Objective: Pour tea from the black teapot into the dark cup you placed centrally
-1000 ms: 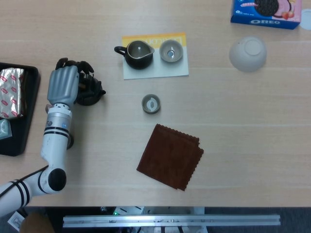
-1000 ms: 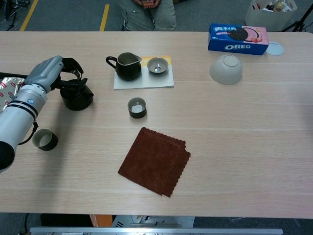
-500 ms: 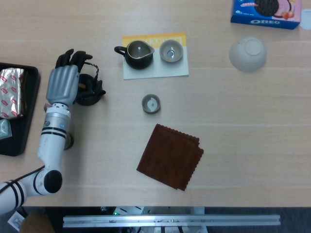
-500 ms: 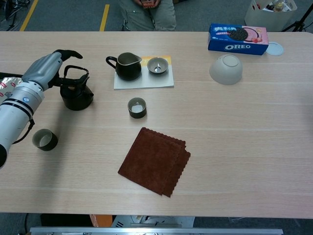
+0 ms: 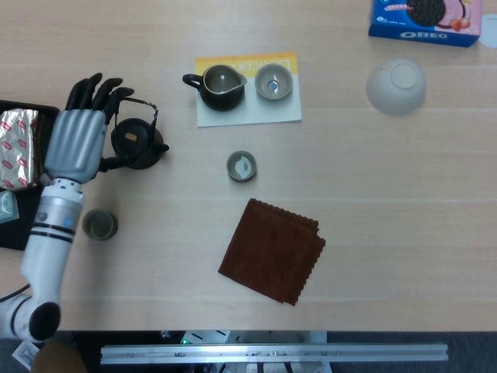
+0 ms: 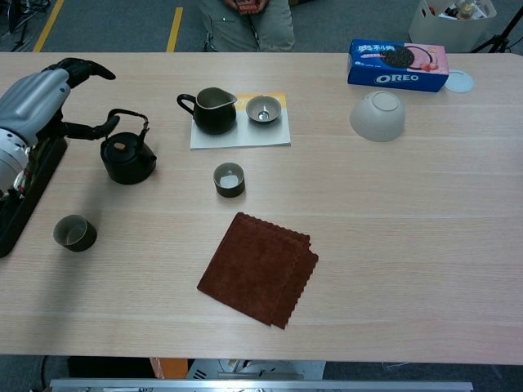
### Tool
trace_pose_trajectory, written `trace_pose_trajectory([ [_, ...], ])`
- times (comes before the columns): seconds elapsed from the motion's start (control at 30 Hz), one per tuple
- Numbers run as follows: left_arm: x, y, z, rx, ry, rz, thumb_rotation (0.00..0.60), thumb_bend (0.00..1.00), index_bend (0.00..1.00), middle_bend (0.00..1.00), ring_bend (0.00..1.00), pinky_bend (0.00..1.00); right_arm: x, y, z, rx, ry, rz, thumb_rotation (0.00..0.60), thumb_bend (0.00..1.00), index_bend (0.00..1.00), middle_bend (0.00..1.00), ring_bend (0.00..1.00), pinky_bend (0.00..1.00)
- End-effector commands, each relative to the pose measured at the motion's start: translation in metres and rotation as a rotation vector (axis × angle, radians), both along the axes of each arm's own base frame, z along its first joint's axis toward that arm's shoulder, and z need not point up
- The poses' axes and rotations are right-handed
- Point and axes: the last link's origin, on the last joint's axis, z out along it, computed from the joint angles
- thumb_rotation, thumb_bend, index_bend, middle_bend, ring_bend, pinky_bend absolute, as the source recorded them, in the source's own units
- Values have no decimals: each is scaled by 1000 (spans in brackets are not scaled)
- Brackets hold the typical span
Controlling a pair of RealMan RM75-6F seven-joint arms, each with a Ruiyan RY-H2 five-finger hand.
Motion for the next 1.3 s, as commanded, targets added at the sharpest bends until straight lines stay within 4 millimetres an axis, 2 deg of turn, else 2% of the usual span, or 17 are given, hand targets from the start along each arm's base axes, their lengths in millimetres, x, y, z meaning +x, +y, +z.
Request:
trace_pose_trajectory([
  [0.03,-8,-18,18,19,29,2,365,302,188,141,31,74,-6,10,-1,-16,-4,5,600,287,80,99,0,0],
  [0.13,-16,-29,32,29,38,28,399,302,190,144,31,74,-9,20,-1,-40,-10,8,600,287,83,99,0,0],
  [0.27,-25,-45,47,50,54,50,499,302,194,145,31,74,-8,34,4,-91,-28,19,600,287,92,99,0,0],
  [0.53,-38,-76,67,108,58,84,539,302,200,149,31,74,-6,61,22,-195,-9,45,600,285,120,99,0,0],
  [0.77,-47,-100,82,134,73,127,556,303,205,151,31,74,-6,76,25,-228,-10,34,600,284,120,99,0,0],
  [1.17,-56,-122,100,174,72,180,564,303,218,157,32,74,3,78,25,-232,-10,59,600,284,119,99,0,0],
  [1.3,-58,-127,102,170,83,190,589,302,218,157,32,74,6,78,26,-228,-4,66,600,284,120,99,0,0],
])
